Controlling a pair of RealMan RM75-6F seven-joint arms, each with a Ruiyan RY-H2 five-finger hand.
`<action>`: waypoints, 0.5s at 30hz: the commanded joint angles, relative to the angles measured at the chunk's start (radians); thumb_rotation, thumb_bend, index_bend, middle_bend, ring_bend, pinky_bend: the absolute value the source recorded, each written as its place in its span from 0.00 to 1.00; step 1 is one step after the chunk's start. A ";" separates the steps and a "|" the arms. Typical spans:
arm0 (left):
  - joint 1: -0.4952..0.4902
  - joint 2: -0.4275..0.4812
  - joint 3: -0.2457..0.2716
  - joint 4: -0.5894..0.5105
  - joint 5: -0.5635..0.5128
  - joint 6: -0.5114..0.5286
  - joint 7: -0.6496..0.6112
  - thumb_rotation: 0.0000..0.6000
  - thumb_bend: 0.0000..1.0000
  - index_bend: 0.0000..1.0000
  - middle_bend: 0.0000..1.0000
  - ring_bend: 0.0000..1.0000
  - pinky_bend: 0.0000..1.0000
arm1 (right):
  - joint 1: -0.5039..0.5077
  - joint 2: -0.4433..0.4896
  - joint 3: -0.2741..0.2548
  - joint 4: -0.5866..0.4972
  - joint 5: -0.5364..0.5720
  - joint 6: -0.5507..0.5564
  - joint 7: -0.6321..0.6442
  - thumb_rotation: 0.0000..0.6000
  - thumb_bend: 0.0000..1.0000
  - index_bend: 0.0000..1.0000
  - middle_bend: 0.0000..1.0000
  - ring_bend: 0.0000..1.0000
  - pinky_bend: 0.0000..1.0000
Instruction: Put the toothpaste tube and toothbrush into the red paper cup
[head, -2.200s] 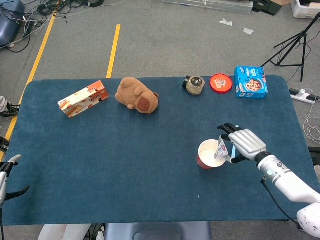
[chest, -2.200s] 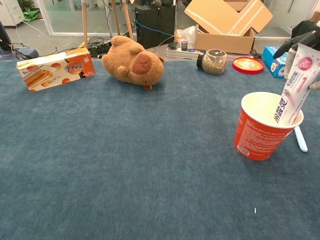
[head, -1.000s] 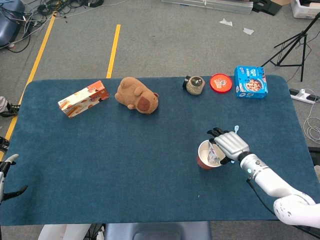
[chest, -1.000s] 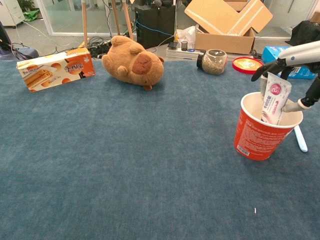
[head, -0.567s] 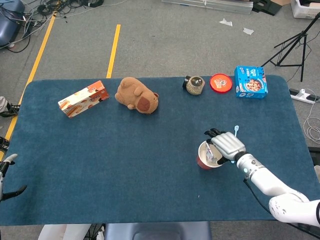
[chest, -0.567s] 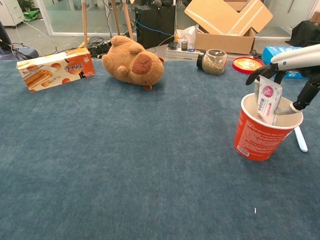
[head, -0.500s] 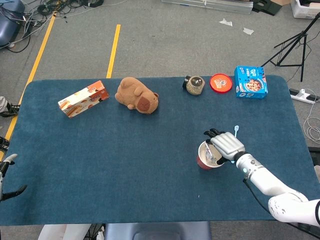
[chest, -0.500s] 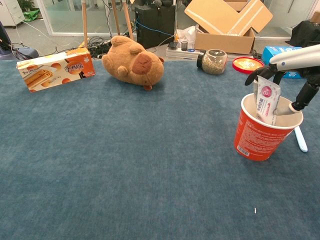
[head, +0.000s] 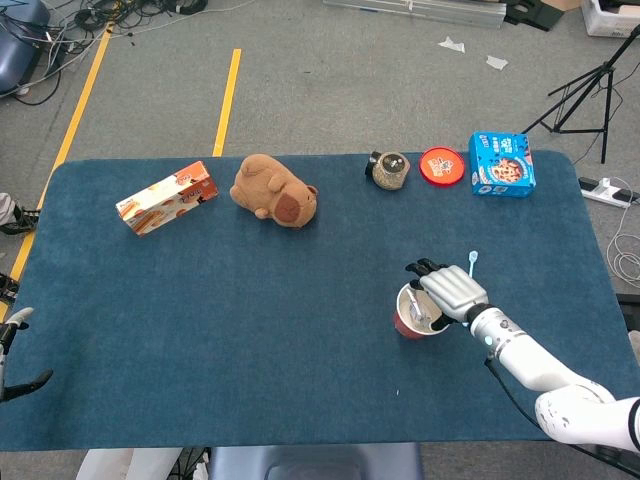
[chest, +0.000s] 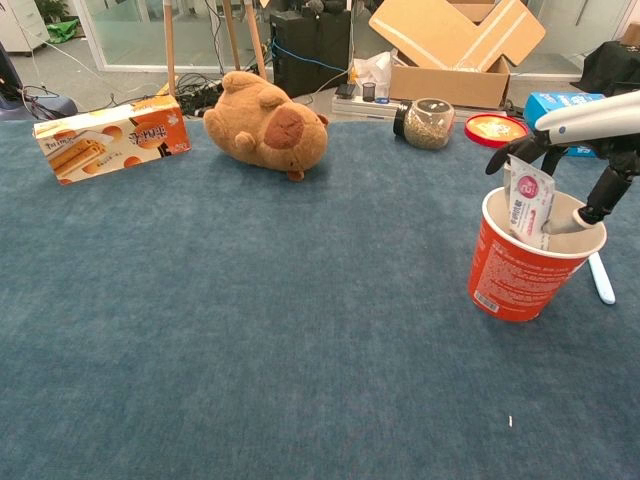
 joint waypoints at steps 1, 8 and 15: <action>0.001 0.000 0.000 -0.001 0.001 0.001 0.000 1.00 0.00 0.16 0.31 0.25 0.23 | 0.000 0.000 0.000 0.002 -0.002 0.001 0.004 1.00 0.21 0.62 0.12 0.00 0.23; 0.002 0.002 0.001 -0.003 0.003 0.003 0.000 1.00 0.00 0.16 0.31 0.25 0.23 | 0.004 -0.010 -0.004 0.013 0.005 -0.003 0.012 1.00 0.19 0.52 0.11 0.00 0.23; 0.003 0.005 0.000 -0.005 0.004 0.005 -0.003 1.00 0.00 0.16 0.31 0.25 0.23 | 0.010 -0.020 -0.006 0.022 0.011 -0.007 0.018 1.00 0.19 0.43 0.10 0.00 0.23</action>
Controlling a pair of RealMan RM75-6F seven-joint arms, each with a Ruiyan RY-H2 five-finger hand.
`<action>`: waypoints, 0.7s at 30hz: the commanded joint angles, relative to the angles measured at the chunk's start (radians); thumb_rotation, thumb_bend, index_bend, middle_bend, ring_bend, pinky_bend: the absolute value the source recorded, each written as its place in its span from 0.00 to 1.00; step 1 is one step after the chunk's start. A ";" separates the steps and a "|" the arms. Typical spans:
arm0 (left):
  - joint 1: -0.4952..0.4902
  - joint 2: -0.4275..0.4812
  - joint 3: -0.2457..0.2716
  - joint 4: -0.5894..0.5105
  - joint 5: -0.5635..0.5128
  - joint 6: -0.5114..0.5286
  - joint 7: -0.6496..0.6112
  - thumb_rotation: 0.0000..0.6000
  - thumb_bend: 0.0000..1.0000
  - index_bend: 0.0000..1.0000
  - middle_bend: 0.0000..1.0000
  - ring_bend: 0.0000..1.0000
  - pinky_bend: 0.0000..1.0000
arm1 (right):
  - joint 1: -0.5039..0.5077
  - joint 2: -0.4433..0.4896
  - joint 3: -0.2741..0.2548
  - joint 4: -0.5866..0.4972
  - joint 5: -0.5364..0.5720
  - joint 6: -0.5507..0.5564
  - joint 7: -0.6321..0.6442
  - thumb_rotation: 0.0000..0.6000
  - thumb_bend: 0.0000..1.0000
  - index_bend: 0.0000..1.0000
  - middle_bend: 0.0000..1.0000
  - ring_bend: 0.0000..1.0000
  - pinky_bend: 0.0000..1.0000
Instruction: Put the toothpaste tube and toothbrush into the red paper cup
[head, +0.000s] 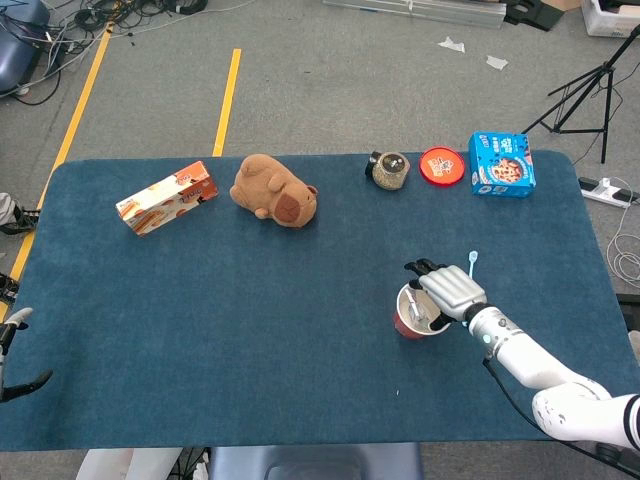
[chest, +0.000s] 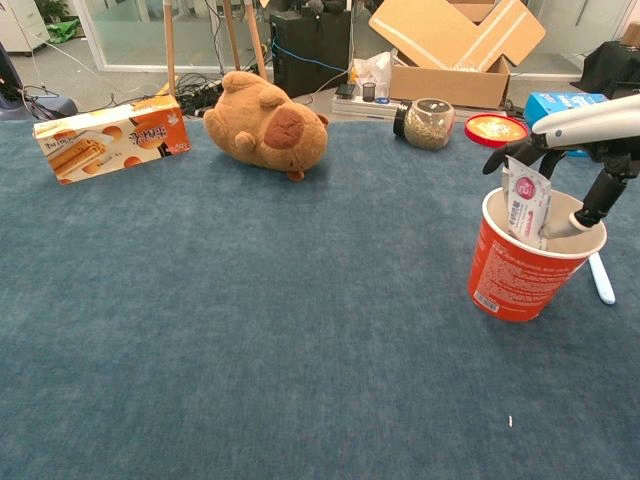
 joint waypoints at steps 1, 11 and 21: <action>0.001 0.001 0.000 -0.001 0.001 0.001 -0.001 1.00 0.00 0.16 0.31 0.25 0.23 | 0.001 -0.002 -0.001 0.002 0.001 0.000 0.001 1.00 0.19 0.42 0.10 0.00 0.23; 0.001 0.001 0.000 -0.001 0.001 0.002 -0.002 1.00 0.00 0.16 0.31 0.25 0.23 | 0.005 -0.009 -0.003 0.008 0.004 -0.001 0.010 1.00 0.18 0.36 0.09 0.00 0.23; 0.002 0.002 0.001 -0.002 0.003 0.002 -0.001 1.00 0.00 0.16 0.31 0.25 0.24 | 0.000 -0.002 -0.008 0.007 0.001 0.003 0.021 1.00 0.18 0.36 0.09 0.00 0.23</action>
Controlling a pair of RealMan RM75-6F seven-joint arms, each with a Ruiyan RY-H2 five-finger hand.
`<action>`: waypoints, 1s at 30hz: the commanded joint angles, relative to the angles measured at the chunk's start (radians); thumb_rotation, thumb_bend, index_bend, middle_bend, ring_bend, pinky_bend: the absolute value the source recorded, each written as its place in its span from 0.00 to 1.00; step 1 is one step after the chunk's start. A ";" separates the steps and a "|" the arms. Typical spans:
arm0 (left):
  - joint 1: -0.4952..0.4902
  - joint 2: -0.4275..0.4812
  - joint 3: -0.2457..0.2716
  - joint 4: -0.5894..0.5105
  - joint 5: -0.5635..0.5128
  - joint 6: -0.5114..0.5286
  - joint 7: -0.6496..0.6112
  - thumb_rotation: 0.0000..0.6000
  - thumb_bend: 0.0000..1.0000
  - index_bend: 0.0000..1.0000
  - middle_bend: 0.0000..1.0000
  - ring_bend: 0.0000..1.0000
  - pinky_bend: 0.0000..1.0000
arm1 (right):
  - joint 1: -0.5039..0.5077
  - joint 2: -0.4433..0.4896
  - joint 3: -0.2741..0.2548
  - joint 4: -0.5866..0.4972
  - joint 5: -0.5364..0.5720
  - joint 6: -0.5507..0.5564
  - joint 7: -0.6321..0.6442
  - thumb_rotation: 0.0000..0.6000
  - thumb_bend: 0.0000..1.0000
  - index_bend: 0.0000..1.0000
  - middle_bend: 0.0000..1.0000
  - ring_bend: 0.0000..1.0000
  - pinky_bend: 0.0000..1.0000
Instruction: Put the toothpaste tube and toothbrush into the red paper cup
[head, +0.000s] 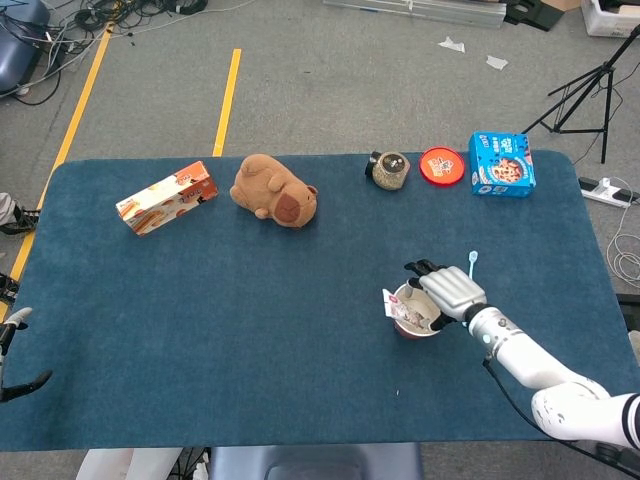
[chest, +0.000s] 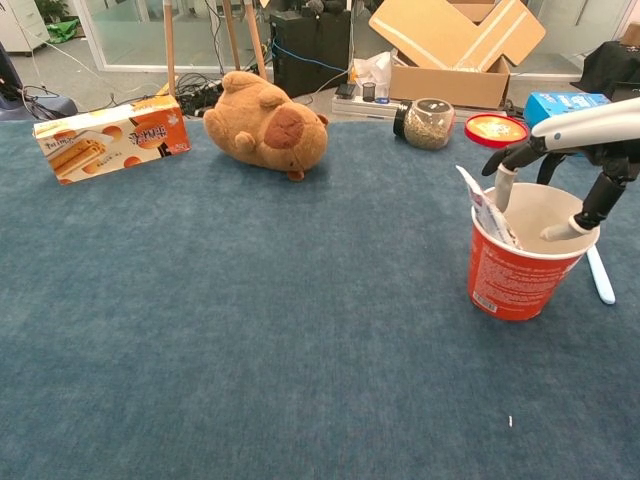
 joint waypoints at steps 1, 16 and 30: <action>0.000 0.000 0.000 0.000 0.000 0.000 0.000 1.00 0.00 0.16 0.31 0.25 0.24 | -0.003 0.003 -0.001 0.001 0.001 0.001 0.005 1.00 0.18 0.36 0.09 0.00 0.23; -0.002 -0.002 0.001 0.001 -0.007 -0.008 0.008 1.00 0.00 0.16 0.31 0.25 0.24 | -0.044 0.062 0.007 -0.026 -0.047 0.011 0.075 1.00 0.18 0.36 0.09 0.00 0.23; -0.004 -0.005 0.001 0.004 -0.008 -0.011 0.011 1.00 0.00 0.16 0.31 0.25 0.24 | -0.165 0.248 0.056 -0.121 -0.214 0.126 0.220 1.00 0.18 0.36 0.09 0.00 0.23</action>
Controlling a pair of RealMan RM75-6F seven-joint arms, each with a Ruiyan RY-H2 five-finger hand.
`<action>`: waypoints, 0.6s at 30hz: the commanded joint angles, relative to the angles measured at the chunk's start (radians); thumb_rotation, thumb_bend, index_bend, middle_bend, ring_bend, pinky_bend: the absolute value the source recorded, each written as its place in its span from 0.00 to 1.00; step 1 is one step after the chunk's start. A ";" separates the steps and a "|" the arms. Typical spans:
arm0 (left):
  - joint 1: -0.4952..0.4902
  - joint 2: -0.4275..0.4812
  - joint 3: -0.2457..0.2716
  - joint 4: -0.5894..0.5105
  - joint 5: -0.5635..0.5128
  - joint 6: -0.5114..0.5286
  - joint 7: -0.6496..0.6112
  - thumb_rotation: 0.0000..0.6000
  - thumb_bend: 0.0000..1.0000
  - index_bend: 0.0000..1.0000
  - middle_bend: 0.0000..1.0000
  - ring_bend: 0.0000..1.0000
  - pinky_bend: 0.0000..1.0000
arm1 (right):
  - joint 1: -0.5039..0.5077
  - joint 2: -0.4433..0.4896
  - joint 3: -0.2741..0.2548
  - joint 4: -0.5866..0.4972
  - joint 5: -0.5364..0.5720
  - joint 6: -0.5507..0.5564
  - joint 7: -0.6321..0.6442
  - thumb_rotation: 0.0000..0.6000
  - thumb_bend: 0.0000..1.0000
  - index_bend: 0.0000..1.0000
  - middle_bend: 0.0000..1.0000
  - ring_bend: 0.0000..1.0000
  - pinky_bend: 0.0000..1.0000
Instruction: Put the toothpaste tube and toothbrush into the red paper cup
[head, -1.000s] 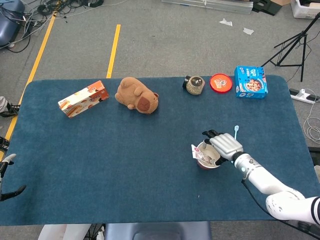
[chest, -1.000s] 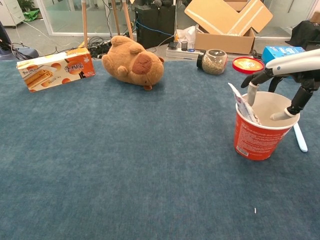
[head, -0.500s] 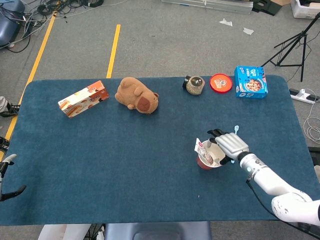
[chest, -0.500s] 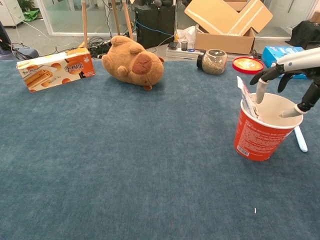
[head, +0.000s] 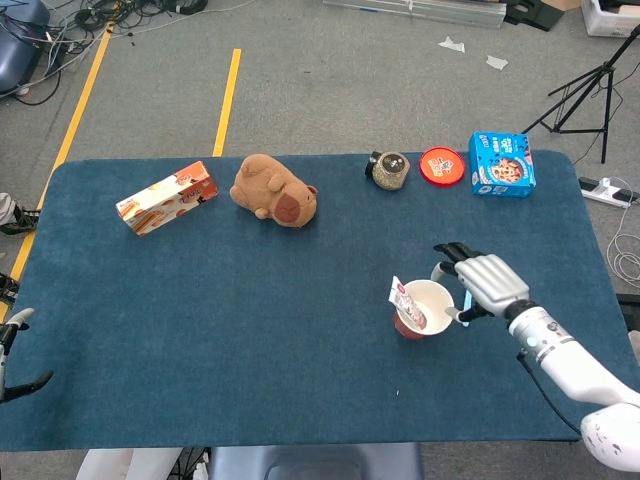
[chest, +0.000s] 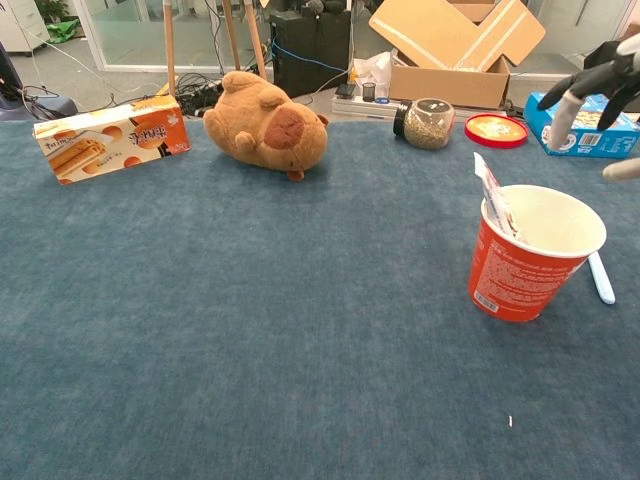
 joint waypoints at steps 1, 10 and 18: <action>0.000 -0.001 0.000 0.001 -0.001 -0.001 0.001 1.00 0.00 0.16 0.31 0.25 0.24 | -0.035 0.035 0.007 -0.004 -0.038 0.032 0.025 1.00 0.18 0.36 0.09 0.00 0.23; -0.003 -0.007 0.002 0.005 0.000 -0.005 0.010 1.00 0.00 0.16 0.31 0.25 0.24 | -0.105 0.023 -0.021 0.110 -0.133 0.120 -0.073 1.00 0.18 0.36 0.09 0.00 0.23; -0.005 -0.011 0.005 0.008 -0.005 -0.013 0.022 1.00 0.00 0.16 0.31 0.25 0.24 | -0.153 -0.051 -0.046 0.251 -0.181 0.180 -0.175 1.00 0.18 0.36 0.09 0.00 0.23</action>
